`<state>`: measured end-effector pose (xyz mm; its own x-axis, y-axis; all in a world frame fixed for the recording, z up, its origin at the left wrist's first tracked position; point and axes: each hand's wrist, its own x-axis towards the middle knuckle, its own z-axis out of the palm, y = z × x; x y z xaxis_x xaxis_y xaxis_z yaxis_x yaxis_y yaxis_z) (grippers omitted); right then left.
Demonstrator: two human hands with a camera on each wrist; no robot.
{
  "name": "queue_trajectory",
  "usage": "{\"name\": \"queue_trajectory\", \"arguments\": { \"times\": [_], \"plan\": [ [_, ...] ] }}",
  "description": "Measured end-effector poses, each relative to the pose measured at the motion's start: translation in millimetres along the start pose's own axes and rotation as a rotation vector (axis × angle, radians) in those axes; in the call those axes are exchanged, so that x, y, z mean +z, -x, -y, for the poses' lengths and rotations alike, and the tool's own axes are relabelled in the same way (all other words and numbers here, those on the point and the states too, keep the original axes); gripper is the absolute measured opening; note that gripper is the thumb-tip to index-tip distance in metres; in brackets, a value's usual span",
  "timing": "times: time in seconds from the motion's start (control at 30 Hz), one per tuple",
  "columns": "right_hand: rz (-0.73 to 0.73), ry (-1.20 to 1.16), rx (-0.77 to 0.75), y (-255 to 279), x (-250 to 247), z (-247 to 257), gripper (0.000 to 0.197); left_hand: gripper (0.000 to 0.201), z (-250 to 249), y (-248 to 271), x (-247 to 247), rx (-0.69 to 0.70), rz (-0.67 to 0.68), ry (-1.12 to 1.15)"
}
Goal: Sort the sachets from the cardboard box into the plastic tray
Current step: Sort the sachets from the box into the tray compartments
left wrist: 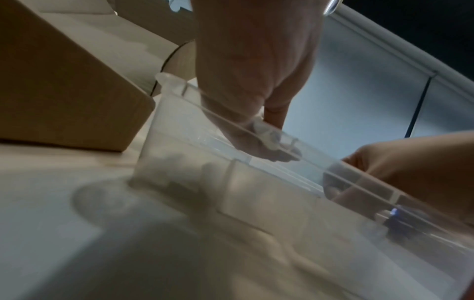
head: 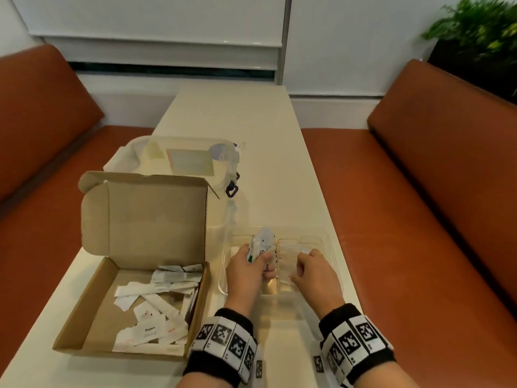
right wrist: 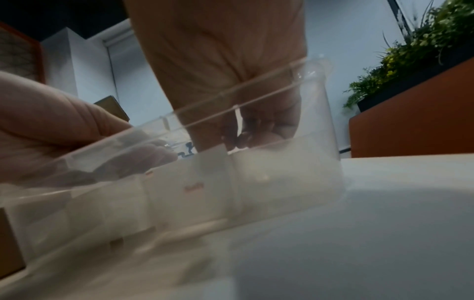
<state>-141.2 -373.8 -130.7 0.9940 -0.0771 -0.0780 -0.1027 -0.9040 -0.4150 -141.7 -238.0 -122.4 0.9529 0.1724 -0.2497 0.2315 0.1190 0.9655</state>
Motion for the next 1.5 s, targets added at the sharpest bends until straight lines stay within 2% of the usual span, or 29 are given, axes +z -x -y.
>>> {"name": "queue_trajectory", "arguments": {
  "times": [0.1, 0.17, 0.2, 0.3, 0.37, 0.47, 0.57, 0.63, 0.67, 0.73, 0.8, 0.9, 0.97, 1.07, 1.17, 1.3, 1.4, 1.5],
  "plan": [
    [0.027, -0.022, 0.028, -1.2, -1.7, 2.3, 0.039, 0.003, -3.8, 1.0, -0.2, -0.021, 0.003, -0.012],
    [0.036, -0.051, 0.046, -1.9, -1.9, 1.8, 0.039, 0.010, -5.9, 0.5, -0.3, -0.028, -0.006, -0.051],
    [0.043, -0.059, 0.052, -2.4, -1.8, 1.7, 0.035, 0.014, -6.3, -0.1, -0.5, -0.029, -0.012, -0.080],
    [0.060, -0.051, 0.042, -1.6, -3.4, 2.6, 0.004, 0.019, -5.8, 0.5, -1.2, -0.034, -0.016, -0.121],
    [0.075, -0.026, 0.041, 0.6, -2.4, 1.4, 0.009, 0.022, -5.1, 2.1, -2.3, -0.058, -0.022, -0.109],
    [0.066, -0.035, 0.028, 5.8, -4.6, 2.4, 0.006, 0.025, -3.8, 2.7, -4.5, -0.083, -0.036, -0.089],
    [0.057, -0.035, 0.036, 5.9, -2.6, -0.3, 0.019, 0.032, -3.2, 2.8, -3.5, -0.095, -0.040, -0.109],
    [0.051, -0.062, 0.048, 5.0, -2.7, 0.0, 0.007, 0.040, -2.8, 3.2, -2.9, -0.086, -0.045, -0.121],
    [0.050, -0.069, 0.056, 5.1, -2.2, 0.2, 0.008, 0.045, -2.9, 3.8, -2.8, -0.086, -0.044, -0.112],
    [0.055, -0.069, 0.067, 3.9, -0.2, -0.3, 0.019, 0.050, -2.8, 4.6, -3.0, -0.085, -0.046, -0.080],
    [0.061, -0.055, 0.073, 3.6, -1.0, 0.6, 0.021, 0.050, -3.4, 5.7, -4.0, -0.077, -0.046, -0.073],
    [0.057, -0.044, 0.051, 2.3, -4.2, 0.4, 0.012, 0.026, -6.8, 6.6, -5.7, -0.074, -0.004, -0.083],
    [0.008, -0.112, 0.017, 0.7, -10.1, 0.6, 0.021, 0.019, -10.2, 6.7, -6.5, -0.079, 0.059, -0.058],
    [-0.100, -0.441, -0.048, -2.8, -24.1, 8.7, 0.013, 0.017, -18.1, 7.7, -8.2, -0.105, 0.180, 0.024],
    [-0.061, -0.740, -0.042, -4.2, -35.2, 19.6, 0.015, 0.020, -22.7, 7.3, -10.4, -0.121, 0.274, 0.041],
    [0.022, -0.841, -0.065, -7.5, -38.1, 22.4, 0.014, 0.019, -24.9, 10.2, -10.8, -0.121, 0.357, 0.024],
    [0.005, -0.896, -0.054, -8.6, -38.1, 18.7, 0.009, 0.019, -24.9, 10.0, -10.0, -0.118, 0.324, 0.039],
    [0.000, -0.962, 0.009, -8.5, -40.0, 12.0, 0.013, 0.011, -24.8, 7.8, -7.6, -0.123, 0.199, 0.144]
  ]
}}
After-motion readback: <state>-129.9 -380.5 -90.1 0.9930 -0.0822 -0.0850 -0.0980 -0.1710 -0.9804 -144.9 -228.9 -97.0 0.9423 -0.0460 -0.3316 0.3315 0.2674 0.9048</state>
